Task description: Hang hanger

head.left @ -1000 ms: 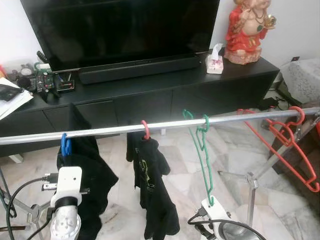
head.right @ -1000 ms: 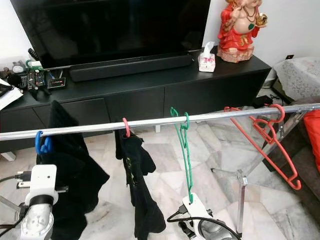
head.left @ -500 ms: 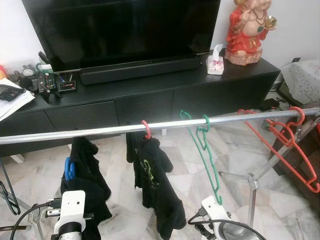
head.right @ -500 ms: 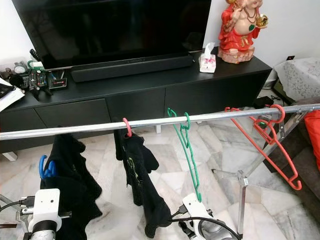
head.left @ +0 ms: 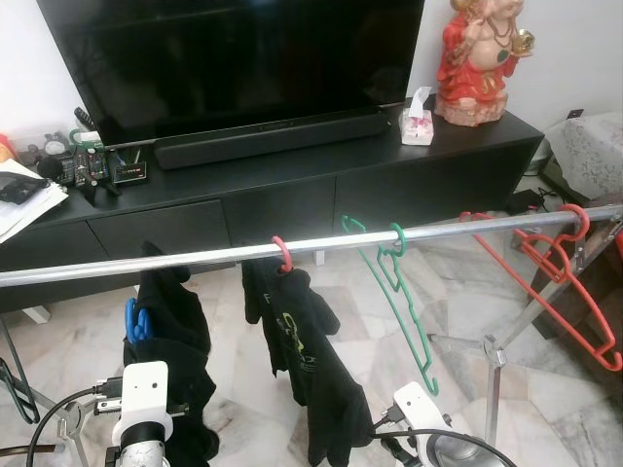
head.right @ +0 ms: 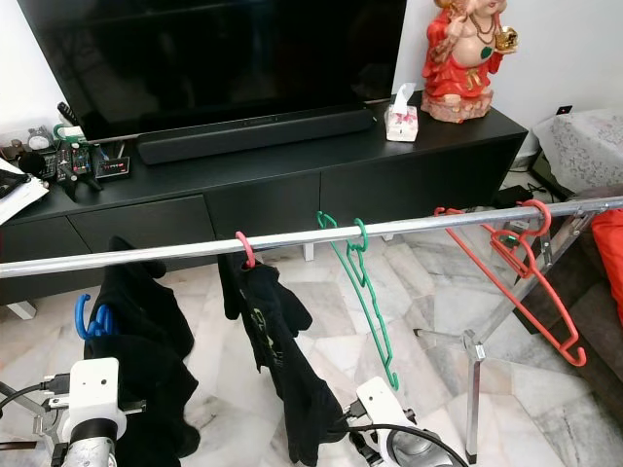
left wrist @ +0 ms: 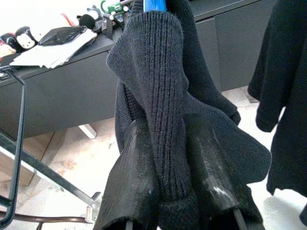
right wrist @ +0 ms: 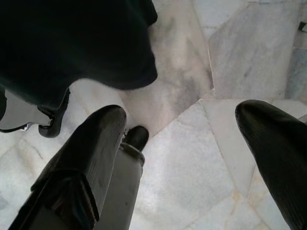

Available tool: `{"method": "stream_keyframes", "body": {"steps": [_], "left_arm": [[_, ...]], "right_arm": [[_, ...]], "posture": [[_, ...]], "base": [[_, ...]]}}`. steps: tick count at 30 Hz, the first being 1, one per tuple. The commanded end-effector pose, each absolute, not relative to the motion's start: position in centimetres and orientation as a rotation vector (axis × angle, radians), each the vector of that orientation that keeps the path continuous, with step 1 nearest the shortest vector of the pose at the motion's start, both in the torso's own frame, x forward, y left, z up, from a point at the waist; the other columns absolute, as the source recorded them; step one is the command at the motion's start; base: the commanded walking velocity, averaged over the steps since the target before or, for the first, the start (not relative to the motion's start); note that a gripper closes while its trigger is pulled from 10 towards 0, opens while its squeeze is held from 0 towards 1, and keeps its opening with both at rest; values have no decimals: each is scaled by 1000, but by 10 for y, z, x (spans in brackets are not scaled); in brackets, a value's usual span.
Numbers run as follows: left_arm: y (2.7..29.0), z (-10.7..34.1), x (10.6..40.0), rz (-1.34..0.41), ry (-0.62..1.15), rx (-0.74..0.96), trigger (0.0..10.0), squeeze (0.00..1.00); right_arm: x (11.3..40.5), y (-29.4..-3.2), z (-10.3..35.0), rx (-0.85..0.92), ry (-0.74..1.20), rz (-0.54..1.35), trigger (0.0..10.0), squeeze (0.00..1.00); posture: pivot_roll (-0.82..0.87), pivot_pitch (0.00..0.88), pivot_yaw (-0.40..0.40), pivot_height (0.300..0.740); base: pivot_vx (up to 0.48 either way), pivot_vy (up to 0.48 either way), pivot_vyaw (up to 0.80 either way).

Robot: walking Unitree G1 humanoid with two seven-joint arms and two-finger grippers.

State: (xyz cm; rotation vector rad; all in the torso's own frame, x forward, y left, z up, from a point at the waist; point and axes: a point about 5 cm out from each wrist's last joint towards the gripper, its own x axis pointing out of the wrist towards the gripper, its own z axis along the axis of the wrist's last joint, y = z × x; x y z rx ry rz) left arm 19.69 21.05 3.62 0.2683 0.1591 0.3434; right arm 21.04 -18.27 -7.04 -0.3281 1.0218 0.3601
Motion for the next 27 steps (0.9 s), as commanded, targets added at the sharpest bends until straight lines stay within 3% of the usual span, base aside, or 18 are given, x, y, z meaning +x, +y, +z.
{"method": "stream_keyframes", "body": {"steps": [1,6,27], "left_arm": [[210,43,200,347,125,261,10000,0],[208,43,202,335,123,258,10000,0],[207,43,203,318,120,260,10000,0]], "right_arm": [[208,-183,-72,-305,1025,343,10000,0],[207,-183,-73,-305,1026,335,10000,0],[205,-183,-73,-307,1025,321,10000,0]], "posture": [[-130,0,40,740],[-132,0,44,740],[-133,0,49,740]], "base": [[0,0,0],[-97,0,0],[-293,0,0]]}}
